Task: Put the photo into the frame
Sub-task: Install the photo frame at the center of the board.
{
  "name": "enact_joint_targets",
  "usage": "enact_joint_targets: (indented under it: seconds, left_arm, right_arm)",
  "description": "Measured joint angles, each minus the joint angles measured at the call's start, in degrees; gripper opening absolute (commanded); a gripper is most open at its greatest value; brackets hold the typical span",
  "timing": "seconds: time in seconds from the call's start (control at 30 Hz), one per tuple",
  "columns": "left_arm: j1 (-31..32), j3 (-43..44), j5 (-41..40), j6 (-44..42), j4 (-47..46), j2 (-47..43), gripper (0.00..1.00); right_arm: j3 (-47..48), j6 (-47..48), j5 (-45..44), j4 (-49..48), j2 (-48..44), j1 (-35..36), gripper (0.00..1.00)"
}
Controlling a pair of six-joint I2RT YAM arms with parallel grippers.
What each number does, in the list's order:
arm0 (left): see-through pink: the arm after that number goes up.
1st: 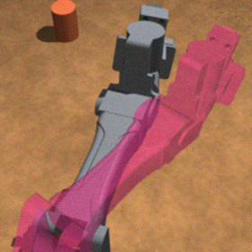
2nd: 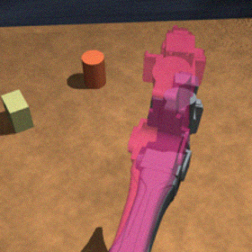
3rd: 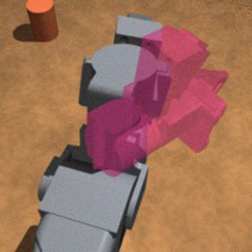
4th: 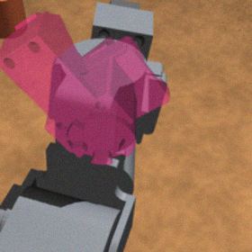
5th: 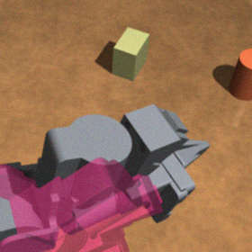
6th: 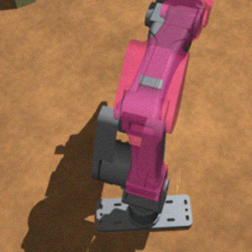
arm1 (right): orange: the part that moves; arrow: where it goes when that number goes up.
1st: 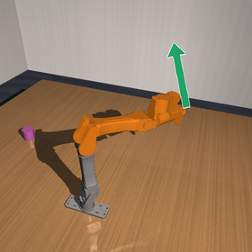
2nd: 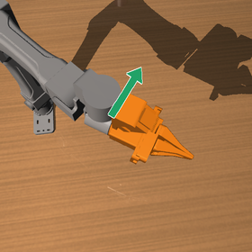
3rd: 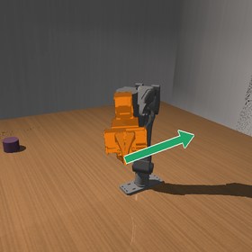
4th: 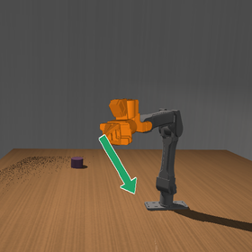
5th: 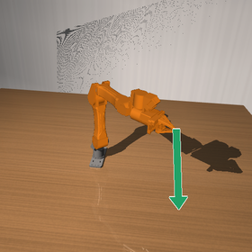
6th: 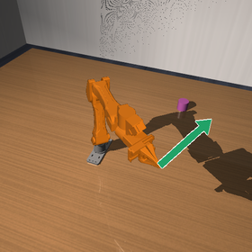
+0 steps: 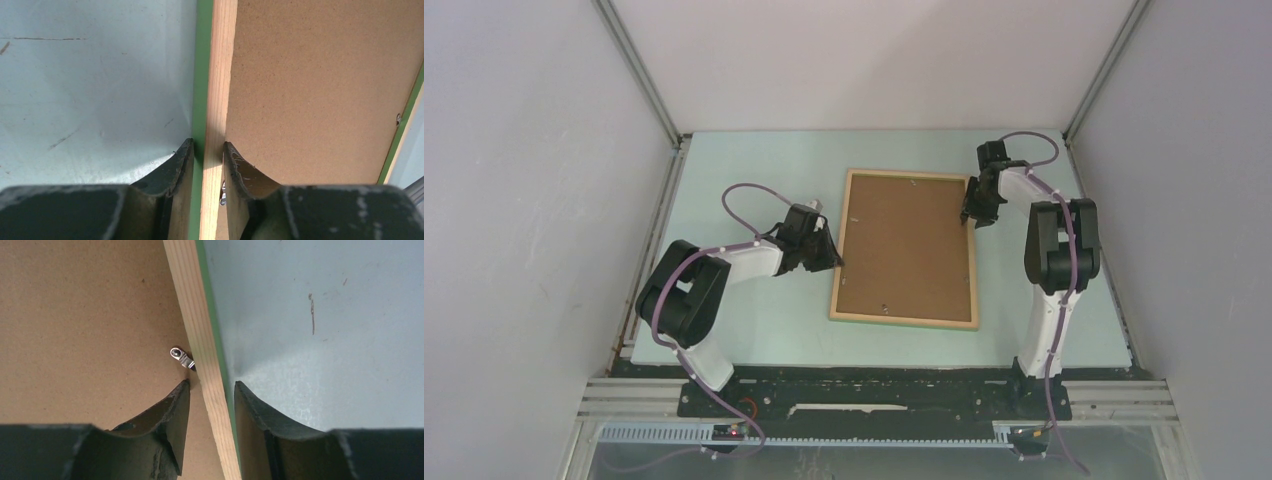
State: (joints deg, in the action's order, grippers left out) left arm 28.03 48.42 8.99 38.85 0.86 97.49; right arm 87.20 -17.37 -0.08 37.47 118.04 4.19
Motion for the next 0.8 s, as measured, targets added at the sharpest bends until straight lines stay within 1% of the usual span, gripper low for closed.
enact_joint_targets:
  seconds: [0.3,0.43,0.47,0.5,0.57,0.6,0.63,0.67,0.8]
  left_arm:
    - [0.0,0.0,0.1,-0.3,0.0,0.0,0.27]
    - [0.0,0.0,0.1,-0.3,-0.1,0.0,0.26]
    - [0.0,0.0,0.2,-0.3,-0.1,0.0,0.26]
    - [0.0,0.0,0.1,-0.3,-0.1,0.0,0.26]
    - [0.0,0.0,0.2,-0.3,-0.1,0.0,0.26]
    - [0.0,0.0,0.2,-0.3,-0.1,0.0,0.26]
    - [0.0,0.0,0.2,-0.3,-0.1,0.0,0.26]
    - [0.0,0.0,0.2,-0.3,-0.1,0.0,0.25]
    - [0.0,0.0,0.2,-0.3,-0.1,0.0,0.25]
  right_arm:
    - [2.8,0.2,0.5,0.0,2.2,-1.1,0.47]
    - [3.6,0.2,0.8,0.5,2.7,-1.2,0.46]
    - [3.8,0.2,1.0,0.5,2.9,-1.2,0.44]
    - [4.1,0.2,1.2,0.5,3.0,-1.2,0.41]
    - [4.7,0.1,1.7,0.7,3.5,-1.2,0.28]
    - [5.0,0.1,1.9,0.7,3.7,-1.2,0.20]
    - [5.2,0.5,1.9,0.9,3.8,-1.2,0.09]
    - [5.3,0.9,1.7,1.2,3.8,-1.2,0.00]
    - [5.5,2.8,2.7,1.4,3.8,-1.6,0.00]
